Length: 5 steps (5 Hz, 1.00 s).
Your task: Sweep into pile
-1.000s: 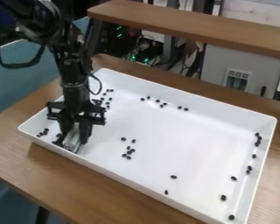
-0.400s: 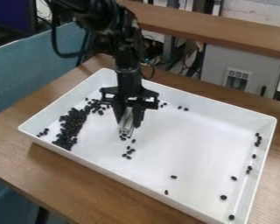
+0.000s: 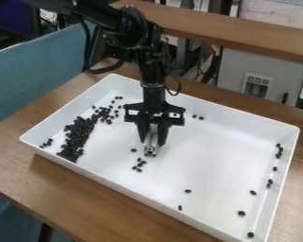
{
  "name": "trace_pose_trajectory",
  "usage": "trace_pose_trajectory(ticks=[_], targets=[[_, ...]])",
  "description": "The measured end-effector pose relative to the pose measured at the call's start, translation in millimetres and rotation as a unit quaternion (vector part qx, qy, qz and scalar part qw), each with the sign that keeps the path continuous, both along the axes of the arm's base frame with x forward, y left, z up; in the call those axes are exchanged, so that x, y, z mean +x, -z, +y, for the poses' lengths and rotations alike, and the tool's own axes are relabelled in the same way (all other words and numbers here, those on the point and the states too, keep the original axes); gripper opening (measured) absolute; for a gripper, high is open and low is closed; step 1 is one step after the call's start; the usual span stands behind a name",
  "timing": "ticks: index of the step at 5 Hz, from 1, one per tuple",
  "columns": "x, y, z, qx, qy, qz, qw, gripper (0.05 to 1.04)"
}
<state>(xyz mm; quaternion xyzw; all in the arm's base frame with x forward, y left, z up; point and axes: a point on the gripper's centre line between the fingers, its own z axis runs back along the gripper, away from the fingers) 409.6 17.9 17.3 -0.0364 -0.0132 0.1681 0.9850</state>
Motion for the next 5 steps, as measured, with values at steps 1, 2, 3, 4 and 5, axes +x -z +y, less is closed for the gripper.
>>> trace_pose_trajectory(ticks=[1,2,3,4,5], targets=[[0.7,-0.6,-1.9,-0.009,-0.038,0.001,0.9992,0.458],[-3.9,-1.1,-0.8,-0.022,-0.064,0.023,0.9974,0.767],[-7.2,-4.9,3.2,0.011,-0.068,0.041,0.9968,0.995],[-10.1,-16.4,-24.6,0.017,-0.046,0.053,0.9974,1.002],[-23.2,-40.8,-74.3,0.006,0.034,0.031,0.9989,1.000]])
